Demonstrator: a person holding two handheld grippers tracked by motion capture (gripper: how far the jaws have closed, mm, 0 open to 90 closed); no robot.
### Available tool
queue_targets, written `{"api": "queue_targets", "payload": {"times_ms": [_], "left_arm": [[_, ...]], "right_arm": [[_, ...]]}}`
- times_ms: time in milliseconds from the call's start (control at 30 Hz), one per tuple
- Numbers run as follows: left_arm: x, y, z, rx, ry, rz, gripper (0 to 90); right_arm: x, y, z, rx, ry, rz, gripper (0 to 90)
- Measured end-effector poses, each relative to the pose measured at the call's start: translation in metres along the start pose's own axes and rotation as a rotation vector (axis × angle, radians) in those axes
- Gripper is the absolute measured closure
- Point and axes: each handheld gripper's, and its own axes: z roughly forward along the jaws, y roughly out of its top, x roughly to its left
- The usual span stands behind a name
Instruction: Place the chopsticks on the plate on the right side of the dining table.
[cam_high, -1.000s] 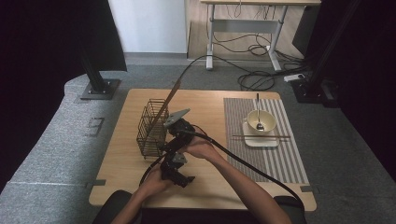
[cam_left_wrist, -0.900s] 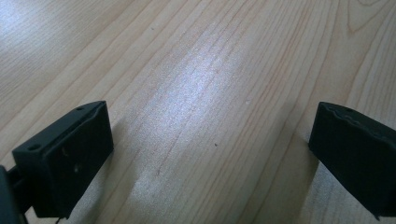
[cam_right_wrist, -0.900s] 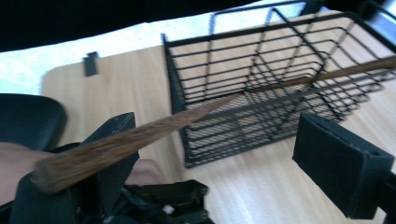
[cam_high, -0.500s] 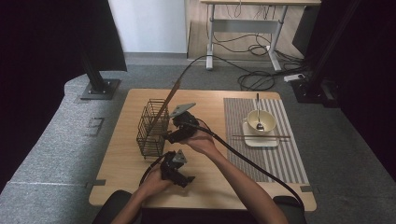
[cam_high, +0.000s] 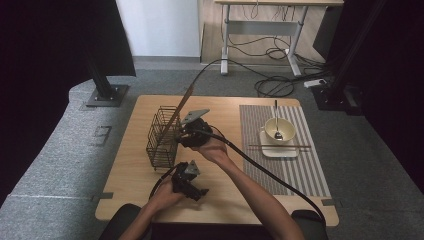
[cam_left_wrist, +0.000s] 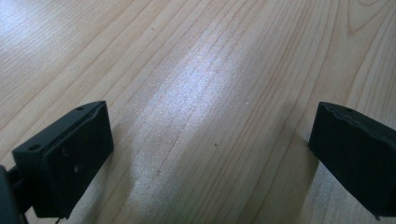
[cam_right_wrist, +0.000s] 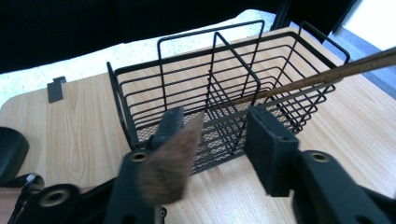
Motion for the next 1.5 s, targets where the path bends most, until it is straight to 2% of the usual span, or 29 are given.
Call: {"api": "queue_targets", "payload": {"times_ms": [100,133,233,333,367,633,933,1500], "left_arm": [[0.0,0.0,0.0,-0.004,0.0,-0.005,0.0],[0.0,0.0,0.0,-0.004,0.0,-0.005,0.0],[0.0,0.0,0.0,-0.005,0.0,-0.004,0.0],[0.0,0.0,0.0,-0.005,0.0,-0.004,0.0],[0.0,0.0,0.0,-0.005,0.0,-0.004,0.0],[0.0,0.0,0.0,-0.005,0.0,-0.005,0.0],[0.0,0.0,0.0,0.0,0.001,0.001,0.0],[0.0,0.0,0.0,0.002,0.0,0.001,0.0]], "right_arm": [[0.004,0.001,-0.002,-0.008,-0.012,-0.045,68.7],[0.004,0.001,-0.002,-0.008,-0.012,-0.045,68.7],[0.007,0.002,-0.004,-0.027,-0.006,-0.063,79.0],[0.007,0.003,-0.006,-0.03,0.008,-0.057,81.7],[0.008,0.004,-0.007,-0.023,0.007,-0.075,82.2],[0.006,0.005,-0.013,-0.017,0.032,-0.067,82.5],[0.003,0.008,-0.028,-0.035,0.06,-0.056,82.6],[0.002,0.016,-0.065,-0.062,0.05,-0.042,82.6]]}}
